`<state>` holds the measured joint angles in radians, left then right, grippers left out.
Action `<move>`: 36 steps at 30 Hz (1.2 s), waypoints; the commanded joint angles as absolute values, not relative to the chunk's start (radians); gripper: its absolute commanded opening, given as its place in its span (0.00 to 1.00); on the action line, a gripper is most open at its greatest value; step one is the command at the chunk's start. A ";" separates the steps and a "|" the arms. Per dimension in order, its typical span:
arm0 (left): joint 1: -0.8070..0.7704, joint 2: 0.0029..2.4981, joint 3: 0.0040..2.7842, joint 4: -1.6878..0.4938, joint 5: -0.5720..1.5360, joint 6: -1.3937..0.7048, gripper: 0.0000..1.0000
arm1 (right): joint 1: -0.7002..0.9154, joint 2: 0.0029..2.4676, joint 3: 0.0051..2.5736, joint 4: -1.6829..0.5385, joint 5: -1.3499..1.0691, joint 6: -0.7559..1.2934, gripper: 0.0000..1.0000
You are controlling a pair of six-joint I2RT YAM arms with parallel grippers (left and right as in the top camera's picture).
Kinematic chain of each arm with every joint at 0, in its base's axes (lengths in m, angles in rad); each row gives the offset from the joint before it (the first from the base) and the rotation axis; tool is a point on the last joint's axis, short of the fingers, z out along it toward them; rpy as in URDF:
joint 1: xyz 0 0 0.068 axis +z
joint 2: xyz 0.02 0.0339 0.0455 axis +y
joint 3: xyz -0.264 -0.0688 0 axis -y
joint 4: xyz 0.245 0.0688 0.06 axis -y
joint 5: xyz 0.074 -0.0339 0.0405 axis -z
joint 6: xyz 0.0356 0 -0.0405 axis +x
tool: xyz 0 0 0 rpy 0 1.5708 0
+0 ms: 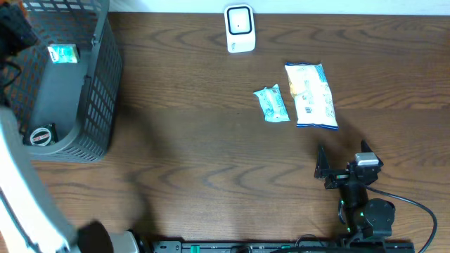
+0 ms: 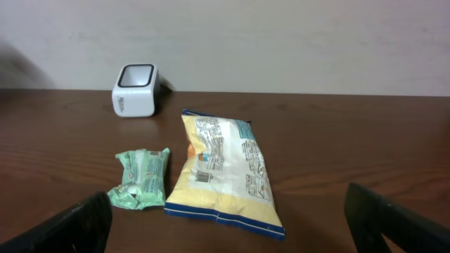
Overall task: Scan the item barcode
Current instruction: 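Carry the orange box with the left gripper to the scanner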
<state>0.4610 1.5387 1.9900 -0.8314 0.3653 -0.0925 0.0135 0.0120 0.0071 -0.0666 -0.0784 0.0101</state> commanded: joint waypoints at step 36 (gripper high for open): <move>-0.423 1.963 1.997 -0.967 0.163 -0.501 0.07 | 0.020 0.007 0.006 -0.071 -0.081 -0.001 0.99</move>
